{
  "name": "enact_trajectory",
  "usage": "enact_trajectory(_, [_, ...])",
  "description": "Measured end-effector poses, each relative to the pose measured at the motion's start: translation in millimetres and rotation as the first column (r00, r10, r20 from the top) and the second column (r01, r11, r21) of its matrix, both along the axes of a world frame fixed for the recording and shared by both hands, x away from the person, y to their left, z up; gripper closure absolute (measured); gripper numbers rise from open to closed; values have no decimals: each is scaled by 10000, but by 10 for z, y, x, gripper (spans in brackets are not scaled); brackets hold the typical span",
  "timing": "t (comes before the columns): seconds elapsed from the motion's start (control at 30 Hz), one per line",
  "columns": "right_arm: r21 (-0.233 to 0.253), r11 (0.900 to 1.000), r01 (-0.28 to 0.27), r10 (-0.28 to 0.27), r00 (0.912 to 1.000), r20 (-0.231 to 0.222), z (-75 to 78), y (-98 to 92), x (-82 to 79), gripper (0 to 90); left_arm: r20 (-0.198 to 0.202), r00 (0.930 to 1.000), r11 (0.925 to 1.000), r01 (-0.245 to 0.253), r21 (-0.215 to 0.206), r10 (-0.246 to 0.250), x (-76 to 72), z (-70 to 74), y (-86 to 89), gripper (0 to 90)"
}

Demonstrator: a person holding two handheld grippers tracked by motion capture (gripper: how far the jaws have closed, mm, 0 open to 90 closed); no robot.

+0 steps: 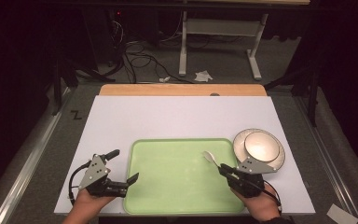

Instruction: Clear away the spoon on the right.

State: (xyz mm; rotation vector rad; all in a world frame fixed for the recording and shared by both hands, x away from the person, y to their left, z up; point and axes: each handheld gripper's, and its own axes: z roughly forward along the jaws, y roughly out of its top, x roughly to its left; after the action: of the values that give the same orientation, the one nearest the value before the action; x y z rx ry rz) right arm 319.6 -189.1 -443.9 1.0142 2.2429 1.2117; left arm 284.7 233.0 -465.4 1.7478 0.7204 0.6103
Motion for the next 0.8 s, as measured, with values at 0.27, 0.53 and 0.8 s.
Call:
enact_trajectory(0.27, [186, 9998, -87, 92, 9996, -262, -132, -123, -63, 657, 38, 10000, 10000, -9, -45, 9, -6, 3, 10, 19])
enact_trajectory(0.53, [-28, 9993, -363, 363, 9991, -207, -163, -141, -80, 900, -40, 10000, 10000, 57, 41, -57, 5, -10, -16, 19])
enact_trajectory(0.8, [-536, 9984, 177, -179, 9998, -24, -166, -205, -113, 900, -53, 10000, 10000, 0, -29, 0, 4, -9, -1, 19])
